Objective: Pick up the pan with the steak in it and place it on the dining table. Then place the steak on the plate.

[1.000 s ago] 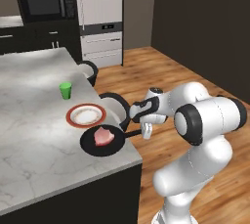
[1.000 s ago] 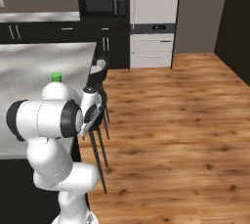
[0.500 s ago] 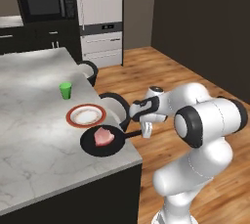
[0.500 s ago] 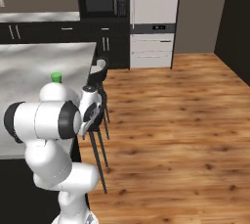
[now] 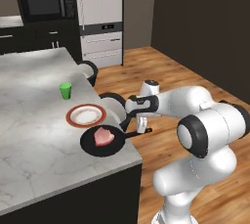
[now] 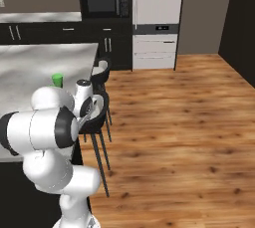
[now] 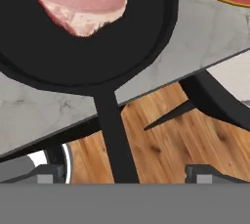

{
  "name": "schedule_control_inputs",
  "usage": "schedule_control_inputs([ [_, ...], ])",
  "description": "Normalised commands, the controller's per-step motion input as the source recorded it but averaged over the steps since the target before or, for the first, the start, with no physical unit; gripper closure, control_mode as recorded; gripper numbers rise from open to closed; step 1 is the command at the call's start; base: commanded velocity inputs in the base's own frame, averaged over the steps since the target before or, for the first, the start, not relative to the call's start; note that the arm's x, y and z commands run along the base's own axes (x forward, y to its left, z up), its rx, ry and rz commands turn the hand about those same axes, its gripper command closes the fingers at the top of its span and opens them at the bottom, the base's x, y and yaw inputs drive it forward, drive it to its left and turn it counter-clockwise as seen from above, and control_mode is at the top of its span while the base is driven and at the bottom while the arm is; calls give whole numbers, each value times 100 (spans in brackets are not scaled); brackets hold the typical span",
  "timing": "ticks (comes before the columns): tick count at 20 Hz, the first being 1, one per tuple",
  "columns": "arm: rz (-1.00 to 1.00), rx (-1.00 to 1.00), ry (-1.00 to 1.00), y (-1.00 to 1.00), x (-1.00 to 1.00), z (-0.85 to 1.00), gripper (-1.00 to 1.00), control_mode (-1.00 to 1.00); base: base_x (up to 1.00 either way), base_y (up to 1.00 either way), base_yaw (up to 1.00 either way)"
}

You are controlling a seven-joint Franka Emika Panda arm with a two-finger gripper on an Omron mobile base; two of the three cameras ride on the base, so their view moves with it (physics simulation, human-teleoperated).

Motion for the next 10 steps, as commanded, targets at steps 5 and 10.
schedule_control_inputs([
  [5, -3, 1, -2, 52, -16, 0, -100, -100, 0, 0, 0],
  [10, -4, 2, -5, 63, -23, -5, -100, -100, 0, 0, 0],
])
